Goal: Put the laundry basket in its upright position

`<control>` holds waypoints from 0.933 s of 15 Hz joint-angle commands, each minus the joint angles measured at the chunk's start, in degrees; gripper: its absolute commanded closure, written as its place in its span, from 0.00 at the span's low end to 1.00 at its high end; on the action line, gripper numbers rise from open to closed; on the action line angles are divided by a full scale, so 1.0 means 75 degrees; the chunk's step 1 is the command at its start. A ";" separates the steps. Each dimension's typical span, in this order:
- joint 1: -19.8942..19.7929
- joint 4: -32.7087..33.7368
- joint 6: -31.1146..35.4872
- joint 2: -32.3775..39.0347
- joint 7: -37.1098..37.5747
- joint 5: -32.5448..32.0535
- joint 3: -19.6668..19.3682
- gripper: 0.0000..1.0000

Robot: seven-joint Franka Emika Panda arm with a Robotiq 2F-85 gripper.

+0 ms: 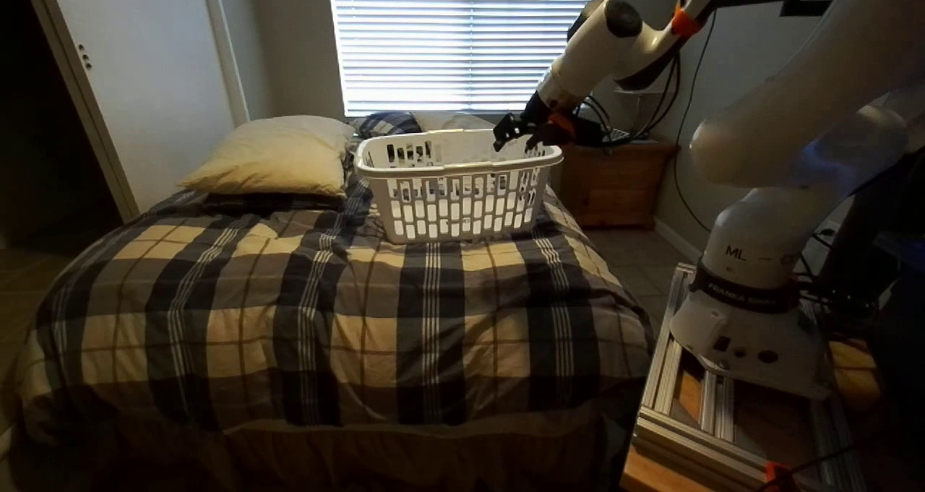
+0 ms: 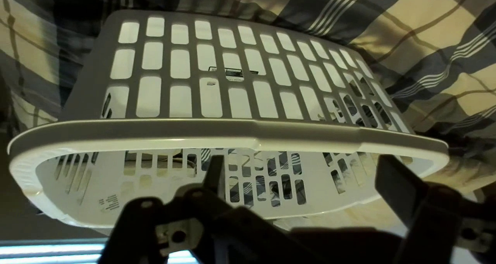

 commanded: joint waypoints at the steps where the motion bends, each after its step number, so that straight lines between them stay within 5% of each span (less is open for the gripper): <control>1: -0.1880 -0.0057 0.1171 -0.1595 0.0288 -0.0037 0.1718 0.00; 2: -0.2239 0.0100 0.1632 -0.2017 0.0608 -0.0137 0.2080 0.00; 3: -0.1507 0.0038 0.0909 -0.0893 0.0085 -0.0003 0.1410 0.00; 14: -0.1598 0.0028 0.0959 -0.0943 0.0111 -0.0003 0.1500 0.00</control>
